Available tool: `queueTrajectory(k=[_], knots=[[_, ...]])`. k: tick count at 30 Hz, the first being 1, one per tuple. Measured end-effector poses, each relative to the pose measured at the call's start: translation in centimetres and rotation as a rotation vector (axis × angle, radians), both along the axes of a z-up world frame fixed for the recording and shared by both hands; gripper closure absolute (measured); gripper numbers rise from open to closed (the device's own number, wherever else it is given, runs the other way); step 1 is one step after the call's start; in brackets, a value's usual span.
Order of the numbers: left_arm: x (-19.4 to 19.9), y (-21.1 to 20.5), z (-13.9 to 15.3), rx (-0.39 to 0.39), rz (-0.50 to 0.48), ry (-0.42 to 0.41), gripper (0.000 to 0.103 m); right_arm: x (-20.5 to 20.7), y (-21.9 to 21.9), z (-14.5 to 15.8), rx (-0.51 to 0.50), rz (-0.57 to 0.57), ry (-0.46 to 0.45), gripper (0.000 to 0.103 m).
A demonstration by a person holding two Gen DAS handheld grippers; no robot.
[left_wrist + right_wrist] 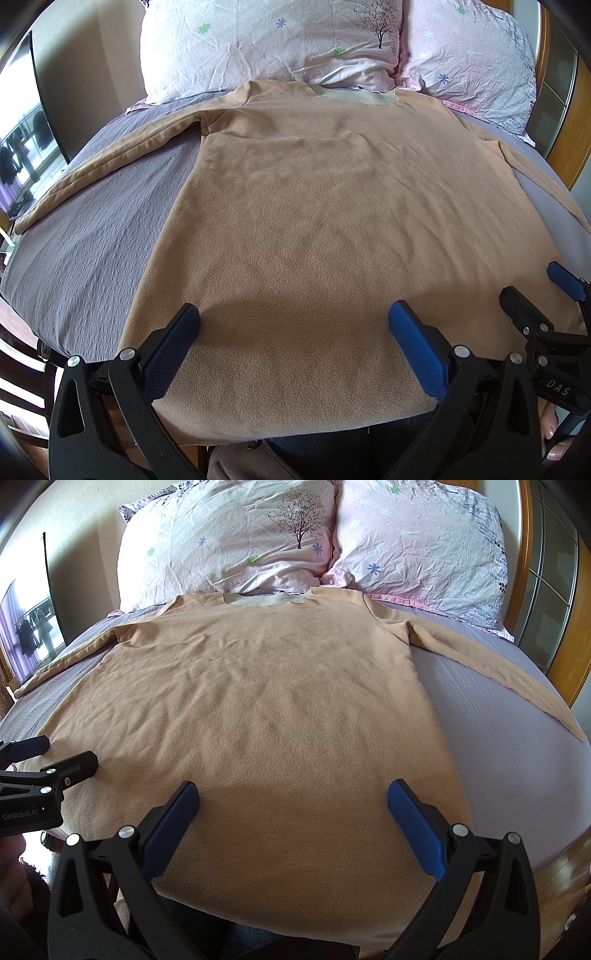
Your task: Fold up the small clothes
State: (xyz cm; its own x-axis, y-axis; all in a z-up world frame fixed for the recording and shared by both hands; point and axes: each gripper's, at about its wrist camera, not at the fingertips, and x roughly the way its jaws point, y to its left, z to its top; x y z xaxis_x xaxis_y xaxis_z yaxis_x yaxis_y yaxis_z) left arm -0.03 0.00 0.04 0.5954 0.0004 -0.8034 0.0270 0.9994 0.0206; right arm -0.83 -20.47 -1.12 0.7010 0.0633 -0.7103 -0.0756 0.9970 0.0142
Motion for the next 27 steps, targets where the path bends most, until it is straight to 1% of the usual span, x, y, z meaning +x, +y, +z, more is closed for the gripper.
queueTrajectory(k=[7,10,11,12,13,14,16,18,19,20,21,22,24,25,26,27], knots=[[0.0,0.5,0.2,0.0,-0.008,0.012,0.001,0.2,-0.1,0.0,-0.002,0.005,0.013,0.002],[0.3,0.4,0.3,0.002,-0.014,0.013,0.001,0.5,-0.2,0.1,0.003,0.023,0.004,0.002],[0.4,0.2,0.3,0.004,-0.018,0.009,0.001,0.6,-0.5,0.2,0.011,0.035,0.004,0.002],[0.2,0.1,0.3,0.005,-0.021,0.003,0.001,0.9,-1.2,0.5,0.047,0.044,0.008,0.002],[-0.1,0.1,0.2,0.007,-0.032,-0.015,0.001,1.2,-2.6,1.0,0.095,0.025,0.006,0.002],[-0.3,0.1,0.2,0.009,-0.038,-0.027,0.001,1.4,-4.2,1.5,0.136,-0.021,-0.003,0.002],[-0.2,0.2,0.2,0.005,-0.053,-0.033,0.001,2.6,-10.6,3.4,0.271,-0.188,-0.046,0.002],[0.3,0.4,0.3,-0.013,-0.075,-0.026,0.001,3.4,-16.9,4.2,0.425,-0.34,-0.072,0.002],[0.7,0.7,0.5,-0.046,-0.096,-0.029,0.001,3.8,-20.9,4.2,0.53,-0.44,-0.076,0.006],[1.1,1.2,0.8,-0.098,-0.113,-0.037,0.001,4.0,-24.5,3.9,0.619,-0.537,-0.073,0.015],[1.4,1.8,1.0,-0.152,-0.126,-0.046,0.001,4.2,-27.1,3.6,0.673,-0.608,-0.07,0.02],[2.0,2.7,1.4,-0.231,-0.141,-0.058,0.001,4.4,-30.2,3.2,0.725,-0.695,-0.066,0.025],[2.7,3.8,2.0,-0.316,-0.145,-0.094,0.001,4.5,-34.7,2.4,0.773,-0.845,-0.064,0.027],[3.2,4.5,2.4,-0.341,-0.141,-0.124,0.001,4.4,-36.6,1.8,0.8,-0.917,-0.063,0.027],[3.6,4.9,2.7,-0.351,-0.135,-0.144,0.001,4.4,-38.2,1.2,0.835,-0.965,-0.059,0.028],[3.9,5.4,3.0,-0.358,-0.131,-0.158,0.001,4.4,-39.3,0.6,0.858,-0.991,-0.059,0.031]])
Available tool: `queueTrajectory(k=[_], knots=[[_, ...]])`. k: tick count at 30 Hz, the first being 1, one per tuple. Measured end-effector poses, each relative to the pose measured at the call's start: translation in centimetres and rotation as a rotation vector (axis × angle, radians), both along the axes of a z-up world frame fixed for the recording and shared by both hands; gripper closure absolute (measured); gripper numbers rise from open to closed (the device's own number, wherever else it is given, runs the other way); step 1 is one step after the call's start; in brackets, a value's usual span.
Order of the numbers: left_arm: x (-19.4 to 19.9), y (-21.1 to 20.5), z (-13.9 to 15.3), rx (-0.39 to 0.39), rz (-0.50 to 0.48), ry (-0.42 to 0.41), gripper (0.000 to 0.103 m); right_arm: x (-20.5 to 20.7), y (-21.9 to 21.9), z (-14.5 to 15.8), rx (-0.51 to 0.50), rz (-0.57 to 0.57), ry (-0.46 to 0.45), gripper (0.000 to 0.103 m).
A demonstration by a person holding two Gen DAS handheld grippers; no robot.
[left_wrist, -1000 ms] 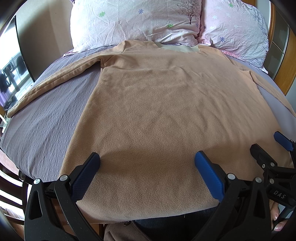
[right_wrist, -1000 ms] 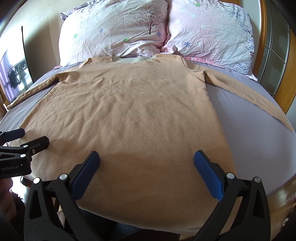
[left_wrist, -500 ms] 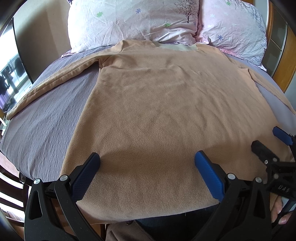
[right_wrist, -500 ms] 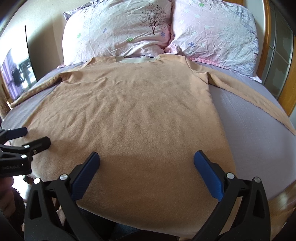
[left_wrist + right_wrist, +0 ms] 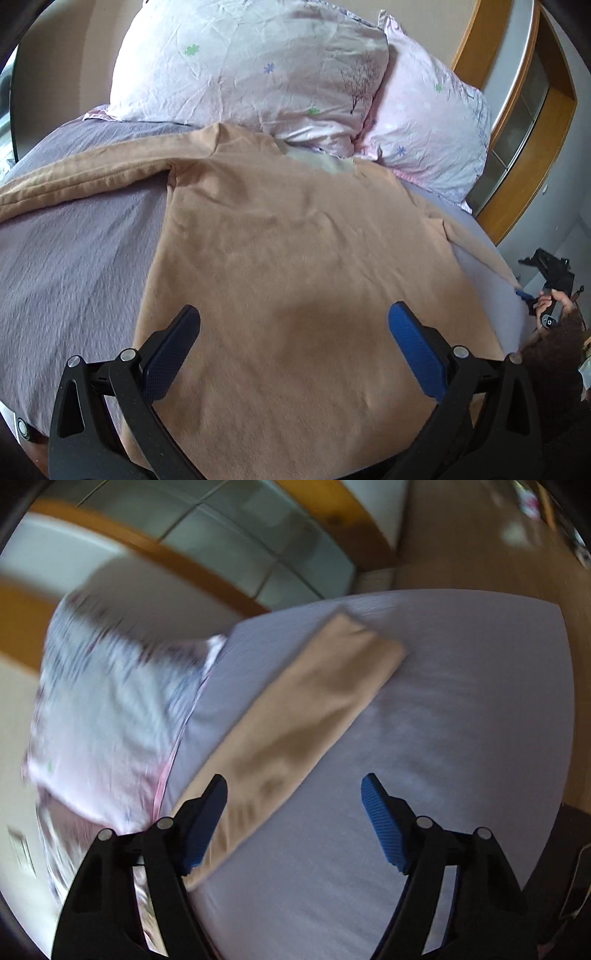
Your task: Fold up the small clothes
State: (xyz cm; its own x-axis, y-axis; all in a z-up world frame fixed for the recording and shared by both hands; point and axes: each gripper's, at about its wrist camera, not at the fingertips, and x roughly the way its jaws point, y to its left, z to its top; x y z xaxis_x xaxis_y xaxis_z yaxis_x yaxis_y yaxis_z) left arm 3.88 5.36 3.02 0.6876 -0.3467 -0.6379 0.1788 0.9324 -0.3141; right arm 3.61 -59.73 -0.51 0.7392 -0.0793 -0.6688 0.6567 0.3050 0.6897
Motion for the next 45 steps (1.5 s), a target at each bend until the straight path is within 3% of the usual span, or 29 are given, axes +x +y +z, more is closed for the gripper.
queueTrajectory(k=[7,9,10,12,14,16,19,21,24,27,30,31,33,34,35,40,45], knots=[[1.9,3.1,1.2,-0.063,0.048,-0.057,0.001,1.6,-3.4,-2.3,0.085,-0.083,-0.047,0.053],[2.0,4.0,1.3,-0.079,0.068,-0.066,0.001,2.1,-4.0,-2.8,0.088,-0.102,-0.039,0.075],[2.1,4.6,1.3,-0.086,0.083,-0.067,0.001,2.6,-4.5,-3.1,0.093,-0.105,-0.01,0.098],[2.3,5.7,1.2,-0.1,0.11,-0.066,0.001,4.0,-4.9,-2.5,0.058,-0.104,0.032,0.099],[2.5,7.1,1.1,-0.12,0.141,-0.063,0.001,5.2,-3.3,0.8,-0.089,-0.069,0.032,0.099],[2.6,8.7,1.0,-0.155,0.163,-0.068,0.001,8.1,1.8,6.6,-0.326,0.068,-0.04,0.099],[2.7,10.9,0.9,-0.232,0.177,-0.077,0.001,12.5,11.6,12.5,-0.521,0.327,-0.179,0.099],[2.4,12.2,0.9,-0.282,0.191,-0.094,0.001,15.4,19.3,14.7,-0.602,0.527,-0.251,0.099],[2.0,14.4,1.2,-0.31,0.274,-0.086,0.001,19.5,31.2,14.9,-0.649,0.842,-0.319,0.099],[1.5,17.1,1.3,-0.364,0.354,-0.074,0.001,23.4,42.8,11.5,-0.639,1.15,-0.275,0.099],[0.8,20.4,0.9,-0.416,0.456,-0.069,0.001,25.5,50.9,5.7,-0.576,1.424,-0.081,0.089],[0.6,21.6,0.8,-0.425,0.491,-0.064,0.001,25.2,51.9,4.6,-0.535,1.469,-0.048,0.08],[0.2,24.0,0.5,-0.445,0.551,-0.065,0.001,25.1,52.0,3.9,-0.477,1.491,-0.06,0.058],[0.1,25.4,0.3,-0.459,0.59,-0.064,0.001,25.0,51.4,4.2,-0.479,1.47,-0.083,0.038],[0.0,26.6,0.1,-0.471,0.623,-0.061,0.001,24.9,50.4,4.8,-0.486,1.435,-0.11,0.028],[0.3,32.2,-1.2,-0.556,0.775,-0.018,0.01,23.8,45.2,6.4,-0.412,1.324,-0.229,0.021],[1.2,35.1,-2.8,-0.631,0.869,0.093,0.012,23.8,42.5,4.3,-0.333,1.246,-0.264,0.019]])
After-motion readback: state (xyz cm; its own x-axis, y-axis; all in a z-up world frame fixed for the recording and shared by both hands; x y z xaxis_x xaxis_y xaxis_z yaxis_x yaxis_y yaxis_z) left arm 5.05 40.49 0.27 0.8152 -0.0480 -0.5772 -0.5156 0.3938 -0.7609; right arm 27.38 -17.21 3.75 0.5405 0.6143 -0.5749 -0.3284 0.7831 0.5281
